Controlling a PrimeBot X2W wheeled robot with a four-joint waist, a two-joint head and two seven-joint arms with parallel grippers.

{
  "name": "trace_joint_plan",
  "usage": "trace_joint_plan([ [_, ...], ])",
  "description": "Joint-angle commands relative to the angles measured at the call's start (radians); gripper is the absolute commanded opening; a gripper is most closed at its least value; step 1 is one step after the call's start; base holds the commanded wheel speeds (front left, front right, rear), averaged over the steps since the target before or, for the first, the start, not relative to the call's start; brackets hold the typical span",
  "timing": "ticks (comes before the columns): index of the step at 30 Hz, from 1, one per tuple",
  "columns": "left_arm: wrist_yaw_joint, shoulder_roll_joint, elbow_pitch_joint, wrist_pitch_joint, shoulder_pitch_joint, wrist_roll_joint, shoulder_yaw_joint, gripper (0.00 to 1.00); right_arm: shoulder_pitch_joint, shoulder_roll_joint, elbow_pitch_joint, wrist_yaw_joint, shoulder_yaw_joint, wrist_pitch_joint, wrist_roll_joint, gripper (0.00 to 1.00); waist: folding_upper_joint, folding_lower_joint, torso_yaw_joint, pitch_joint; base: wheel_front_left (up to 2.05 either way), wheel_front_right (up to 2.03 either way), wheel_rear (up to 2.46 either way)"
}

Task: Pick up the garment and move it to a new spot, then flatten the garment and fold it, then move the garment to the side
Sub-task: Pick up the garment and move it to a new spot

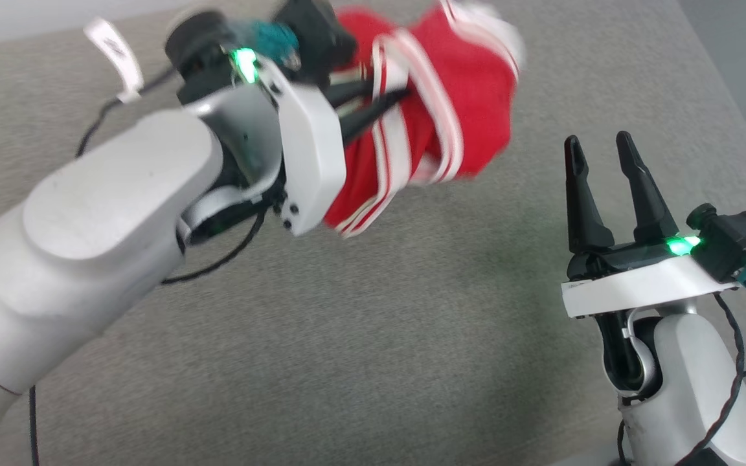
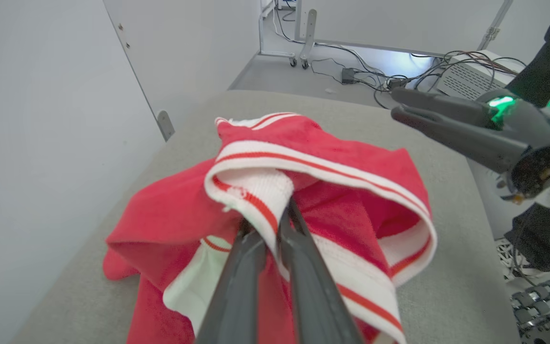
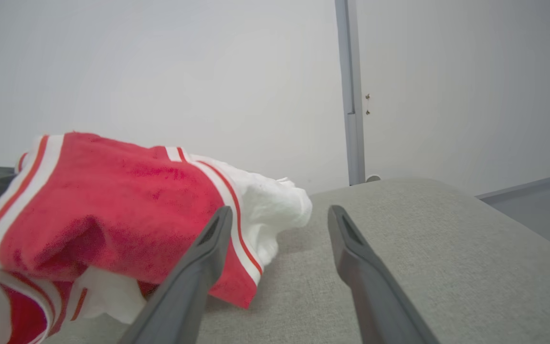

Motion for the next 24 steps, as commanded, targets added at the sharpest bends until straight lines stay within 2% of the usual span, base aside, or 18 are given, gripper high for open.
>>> trace_joint_plan([
  [1,0.003,0.010,0.010,0.011,-0.004,-0.013,-0.053,0.00,0.008,0.010,-0.013,0.000,-0.003,-0.002,0.014,1.00,-0.0001,0.0000,-0.049,0.033,0.00,0.00,0.00],
  [7,0.003,0.005,0.003,0.077,0.067,-0.071,-0.101,0.00,0.011,0.010,-0.024,0.000,-0.005,-0.002,0.067,1.00,-0.0001,0.0000,-0.093,0.063,0.00,0.00,0.00],
  [19,0.003,0.048,0.015,0.370,0.212,0.052,-0.109,0.00,0.015,0.010,-0.040,0.000,0.006,-0.002,0.164,1.00,-0.0001,0.0000,-0.178,0.132,0.00,0.00,0.00],
  [24,0.004,0.068,0.072,0.436,0.245,0.073,-0.121,0.00,0.013,0.010,-0.041,0.000,0.018,-0.002,0.194,1.00,-0.0001,0.0000,-0.212,0.155,0.00,0.00,0.00],
])
